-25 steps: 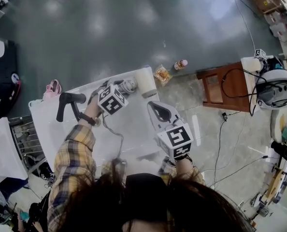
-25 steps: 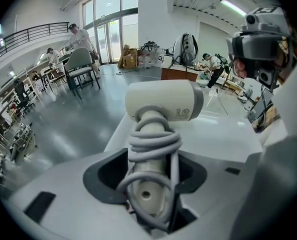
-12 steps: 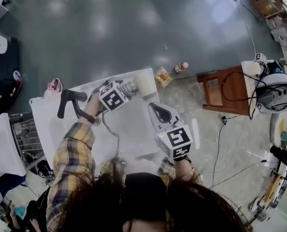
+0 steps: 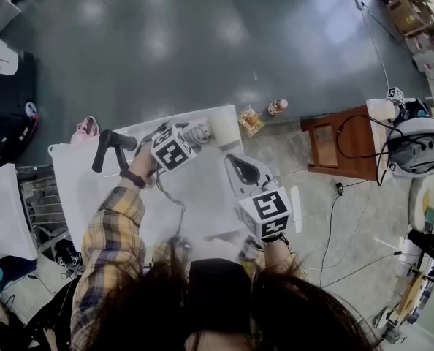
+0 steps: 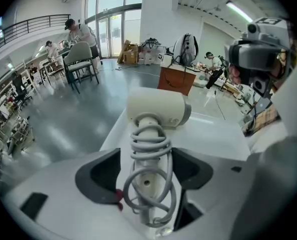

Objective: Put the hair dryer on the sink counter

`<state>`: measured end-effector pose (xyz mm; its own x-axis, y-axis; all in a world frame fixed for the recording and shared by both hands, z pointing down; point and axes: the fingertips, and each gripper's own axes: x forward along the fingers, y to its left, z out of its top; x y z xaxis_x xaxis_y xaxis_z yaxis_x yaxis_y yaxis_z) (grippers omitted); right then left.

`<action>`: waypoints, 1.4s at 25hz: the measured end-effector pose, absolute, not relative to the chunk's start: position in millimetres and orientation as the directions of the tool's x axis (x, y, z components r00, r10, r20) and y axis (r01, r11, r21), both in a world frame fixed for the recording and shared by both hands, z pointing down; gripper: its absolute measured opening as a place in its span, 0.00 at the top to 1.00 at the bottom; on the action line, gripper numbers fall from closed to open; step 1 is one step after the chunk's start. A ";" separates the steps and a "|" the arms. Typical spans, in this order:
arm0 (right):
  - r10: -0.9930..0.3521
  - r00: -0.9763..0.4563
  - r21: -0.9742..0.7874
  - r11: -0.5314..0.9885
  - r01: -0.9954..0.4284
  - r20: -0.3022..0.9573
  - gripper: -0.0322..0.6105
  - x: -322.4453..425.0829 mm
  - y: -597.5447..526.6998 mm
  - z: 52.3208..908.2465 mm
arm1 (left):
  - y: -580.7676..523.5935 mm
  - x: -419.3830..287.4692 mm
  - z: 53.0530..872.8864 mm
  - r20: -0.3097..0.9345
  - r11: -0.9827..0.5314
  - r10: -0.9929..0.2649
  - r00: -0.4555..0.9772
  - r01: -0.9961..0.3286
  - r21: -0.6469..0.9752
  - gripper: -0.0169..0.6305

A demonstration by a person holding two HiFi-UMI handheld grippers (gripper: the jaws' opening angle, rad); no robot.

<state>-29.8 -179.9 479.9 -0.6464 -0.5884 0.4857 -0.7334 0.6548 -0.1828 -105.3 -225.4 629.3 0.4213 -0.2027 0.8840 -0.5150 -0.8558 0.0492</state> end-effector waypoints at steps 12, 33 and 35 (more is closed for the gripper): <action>-0.578 -0.694 -0.158 0.709 -0.687 0.429 0.93 -39.5 -186.3 454.5 | -224.7 -117.1 566.3 0.823 -0.790 -0.360 0.440 -0.613 -0.018 0.50; -0.551 -0.801 0.013 0.826 -0.564 0.234 0.93 -90.3 -200.2 348.8 | -194.3 -145.2 344.5 0.267 -0.446 -0.872 0.410 -0.891 -0.086 0.76; -0.536 -0.816 0.028 0.839 -0.543 0.218 0.93 -96.9 -197.8 339.3 | -186.4 -149.9 331.6 0.221 -0.408 -0.896 0.386 -0.910 -0.067 0.77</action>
